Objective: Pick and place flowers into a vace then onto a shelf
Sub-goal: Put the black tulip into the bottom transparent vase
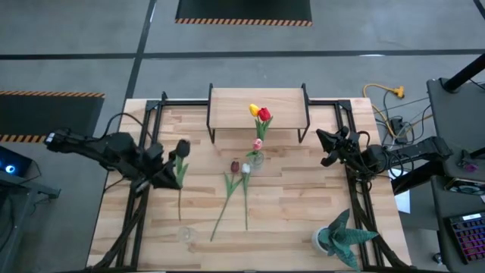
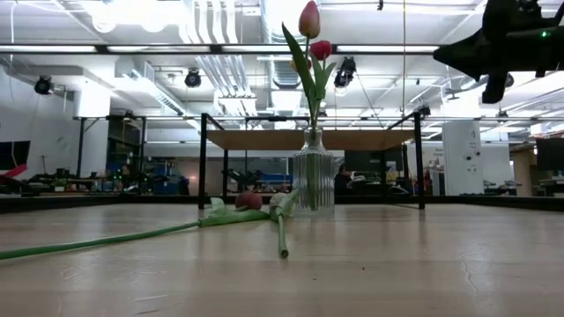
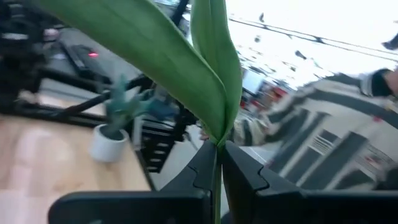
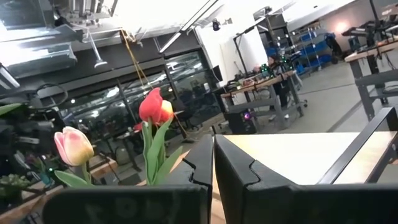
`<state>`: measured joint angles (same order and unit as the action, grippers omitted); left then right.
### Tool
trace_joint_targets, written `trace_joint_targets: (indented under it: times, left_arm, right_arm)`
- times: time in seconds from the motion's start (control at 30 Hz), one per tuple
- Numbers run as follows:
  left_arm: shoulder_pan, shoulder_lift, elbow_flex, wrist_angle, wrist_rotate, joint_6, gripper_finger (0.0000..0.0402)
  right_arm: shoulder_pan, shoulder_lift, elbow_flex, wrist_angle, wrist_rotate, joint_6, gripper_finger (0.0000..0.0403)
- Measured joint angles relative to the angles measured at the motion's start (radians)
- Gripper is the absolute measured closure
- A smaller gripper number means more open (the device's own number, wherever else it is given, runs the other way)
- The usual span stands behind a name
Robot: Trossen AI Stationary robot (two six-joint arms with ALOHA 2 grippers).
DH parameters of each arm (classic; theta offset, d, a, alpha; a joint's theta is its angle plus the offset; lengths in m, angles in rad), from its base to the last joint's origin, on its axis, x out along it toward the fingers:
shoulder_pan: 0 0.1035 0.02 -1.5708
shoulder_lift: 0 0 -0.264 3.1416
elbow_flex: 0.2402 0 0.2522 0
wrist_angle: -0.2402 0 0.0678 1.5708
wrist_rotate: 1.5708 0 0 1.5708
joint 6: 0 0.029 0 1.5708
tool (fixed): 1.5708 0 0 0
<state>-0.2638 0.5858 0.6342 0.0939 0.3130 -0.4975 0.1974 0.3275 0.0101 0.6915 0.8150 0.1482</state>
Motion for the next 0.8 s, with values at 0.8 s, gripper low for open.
trace_joint_targets:
  times: [0.8]
  left_arm:
    - [-0.185, 0.161, -0.001, 0.044, -0.029, 0.164, 0.0401]
  right_arm:
    - [0.000, 0.000, 0.000, 0.000, 0.026, 0.010, 0.0394]
